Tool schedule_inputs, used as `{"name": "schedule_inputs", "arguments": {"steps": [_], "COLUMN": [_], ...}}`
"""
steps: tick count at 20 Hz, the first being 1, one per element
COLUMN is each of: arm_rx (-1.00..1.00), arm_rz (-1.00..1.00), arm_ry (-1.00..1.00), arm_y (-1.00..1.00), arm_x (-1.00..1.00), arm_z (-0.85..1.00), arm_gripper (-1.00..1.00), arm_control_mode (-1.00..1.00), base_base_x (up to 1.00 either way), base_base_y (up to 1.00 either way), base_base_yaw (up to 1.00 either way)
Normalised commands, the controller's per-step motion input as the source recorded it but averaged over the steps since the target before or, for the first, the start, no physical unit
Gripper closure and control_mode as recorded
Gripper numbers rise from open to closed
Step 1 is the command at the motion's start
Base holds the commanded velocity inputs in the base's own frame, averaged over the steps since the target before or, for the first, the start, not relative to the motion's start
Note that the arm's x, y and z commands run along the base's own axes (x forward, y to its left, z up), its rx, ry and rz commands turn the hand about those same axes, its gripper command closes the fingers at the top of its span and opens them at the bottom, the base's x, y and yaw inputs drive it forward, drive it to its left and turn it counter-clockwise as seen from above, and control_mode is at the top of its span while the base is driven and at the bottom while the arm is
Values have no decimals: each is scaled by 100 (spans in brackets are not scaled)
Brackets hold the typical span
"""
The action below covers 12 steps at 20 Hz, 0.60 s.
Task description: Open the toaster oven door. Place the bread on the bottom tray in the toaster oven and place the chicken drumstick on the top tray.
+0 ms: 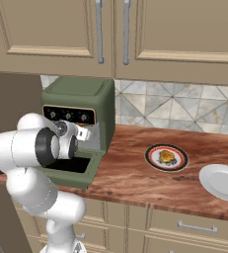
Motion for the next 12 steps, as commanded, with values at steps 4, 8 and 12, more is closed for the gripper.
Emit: {"name": "schedule_inputs", "arguments": {"steps": [4,8,12], "arm_rx": [-2,-7,-8], "arm_rz": [0,0,0], "arm_ry": [3,7,13], "arm_y": [0,0,0], "arm_x": [33,29,15], "arm_z": [-25,-57,-30], "arm_gripper": [-100,-100,-100], "arm_control_mode": [-100,-100,-100], "base_base_x": [0,0,0], "base_base_y": [0,0,0], "base_base_yaw": [0,0,0]}}
